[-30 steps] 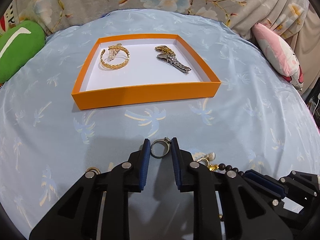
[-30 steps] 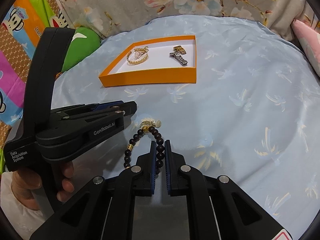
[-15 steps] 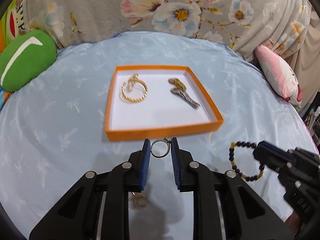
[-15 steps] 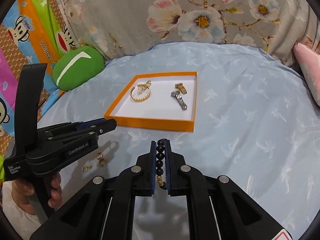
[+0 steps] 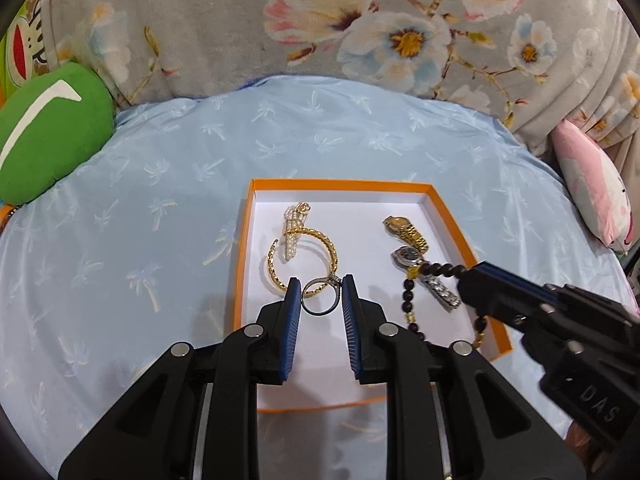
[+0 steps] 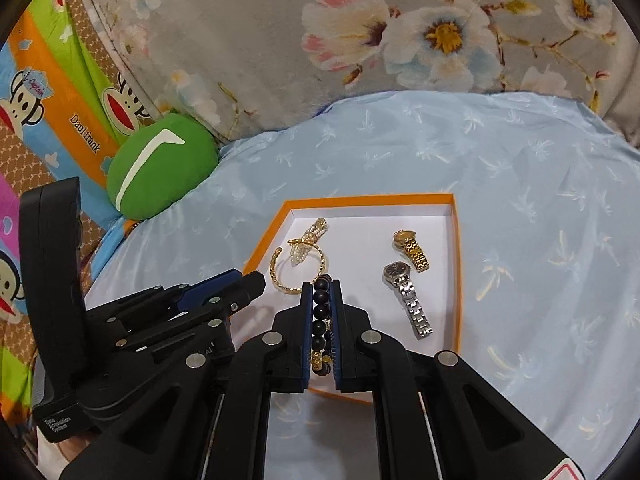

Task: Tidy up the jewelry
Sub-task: 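Lower the ring and bead bracelet into the box and open both tools, then move the right tool to the pearl-tipped gold earring while the left tool approaches the hoop earrings, then grasp the pearl-tipped gold earring with the right tool while the left tool grasps a gold hoop earring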

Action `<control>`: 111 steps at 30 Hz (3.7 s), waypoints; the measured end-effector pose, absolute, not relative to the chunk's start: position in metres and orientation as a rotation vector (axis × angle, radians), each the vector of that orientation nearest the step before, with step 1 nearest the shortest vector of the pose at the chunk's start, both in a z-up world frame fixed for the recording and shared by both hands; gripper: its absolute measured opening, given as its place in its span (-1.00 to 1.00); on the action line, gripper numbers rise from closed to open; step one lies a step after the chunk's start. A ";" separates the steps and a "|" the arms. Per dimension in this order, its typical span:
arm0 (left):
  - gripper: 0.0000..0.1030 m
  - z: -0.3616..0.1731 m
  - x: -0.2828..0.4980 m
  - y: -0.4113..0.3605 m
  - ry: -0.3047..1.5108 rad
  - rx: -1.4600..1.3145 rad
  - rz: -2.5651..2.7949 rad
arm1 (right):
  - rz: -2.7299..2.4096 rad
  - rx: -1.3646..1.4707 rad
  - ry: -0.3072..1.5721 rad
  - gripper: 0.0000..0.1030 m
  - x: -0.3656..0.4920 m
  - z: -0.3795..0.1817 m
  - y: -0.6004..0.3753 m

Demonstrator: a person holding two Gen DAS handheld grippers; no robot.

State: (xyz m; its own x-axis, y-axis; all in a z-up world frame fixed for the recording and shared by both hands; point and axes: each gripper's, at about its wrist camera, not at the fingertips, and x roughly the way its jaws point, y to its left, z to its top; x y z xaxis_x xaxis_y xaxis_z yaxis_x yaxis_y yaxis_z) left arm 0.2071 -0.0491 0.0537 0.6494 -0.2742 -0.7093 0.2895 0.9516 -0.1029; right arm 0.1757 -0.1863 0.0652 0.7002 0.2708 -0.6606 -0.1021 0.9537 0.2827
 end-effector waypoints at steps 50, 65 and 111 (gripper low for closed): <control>-0.08 0.004 0.043 0.034 0.896 -0.023 -0.230 | 0.096 0.141 0.831 -0.78 0.009 0.014 -0.167; -0.09 -0.002 0.032 0.018 0.863 0.059 -0.248 | 0.096 0.162 0.835 -0.78 0.008 0.009 -0.168; -0.73 0.002 0.041 0.022 0.872 0.021 -0.237 | 0.082 0.140 0.867 -0.65 0.032 0.008 -0.160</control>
